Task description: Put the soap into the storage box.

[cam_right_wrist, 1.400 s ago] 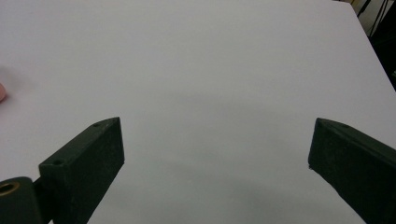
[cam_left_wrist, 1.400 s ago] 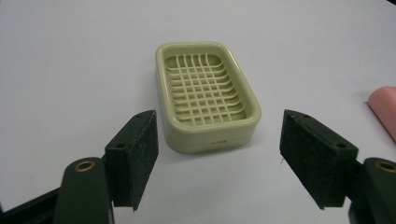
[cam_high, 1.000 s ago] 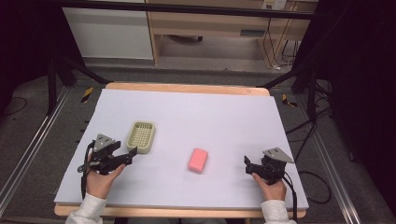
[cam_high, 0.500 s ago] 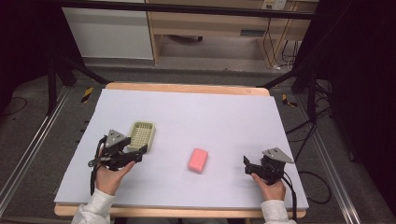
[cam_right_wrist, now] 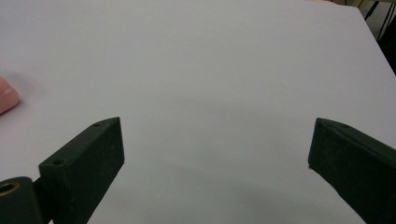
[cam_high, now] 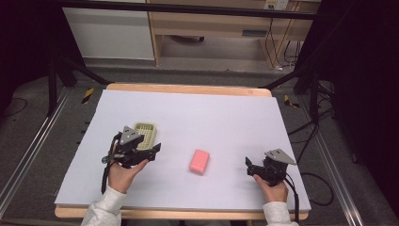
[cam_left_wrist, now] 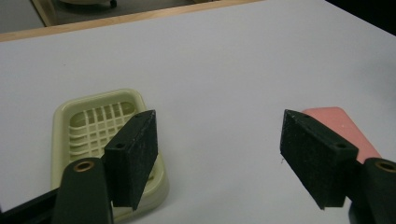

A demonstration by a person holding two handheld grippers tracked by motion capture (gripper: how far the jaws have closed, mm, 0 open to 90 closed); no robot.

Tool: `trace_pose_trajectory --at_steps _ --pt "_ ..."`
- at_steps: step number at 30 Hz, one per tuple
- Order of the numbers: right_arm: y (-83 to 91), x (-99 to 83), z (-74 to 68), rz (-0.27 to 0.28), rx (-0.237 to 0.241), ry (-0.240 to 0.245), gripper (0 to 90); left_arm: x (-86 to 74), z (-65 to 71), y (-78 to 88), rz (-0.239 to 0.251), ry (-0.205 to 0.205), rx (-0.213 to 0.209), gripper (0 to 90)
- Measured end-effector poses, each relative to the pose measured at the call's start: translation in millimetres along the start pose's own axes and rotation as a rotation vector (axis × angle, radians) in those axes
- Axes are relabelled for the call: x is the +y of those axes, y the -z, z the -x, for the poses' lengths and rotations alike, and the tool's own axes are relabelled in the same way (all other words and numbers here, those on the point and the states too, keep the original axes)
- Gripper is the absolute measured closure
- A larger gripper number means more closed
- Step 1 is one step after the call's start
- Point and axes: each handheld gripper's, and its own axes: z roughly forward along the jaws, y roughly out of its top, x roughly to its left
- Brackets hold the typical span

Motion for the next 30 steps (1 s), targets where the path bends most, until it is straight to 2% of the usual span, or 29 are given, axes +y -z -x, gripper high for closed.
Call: trace_pose_trajectory --at_steps 19,30 --pt "-0.3 -0.4 0.3 -0.002 0.002 -0.004 4.0 9.6 24.6 -19.0 -0.017 -0.021 -0.049 25.7" --pt "0.2 -0.2 0.8 -0.002 0.004 -0.008 4.1 16.0 41.3 -28.0 -0.036 -0.061 -0.062 25.2"
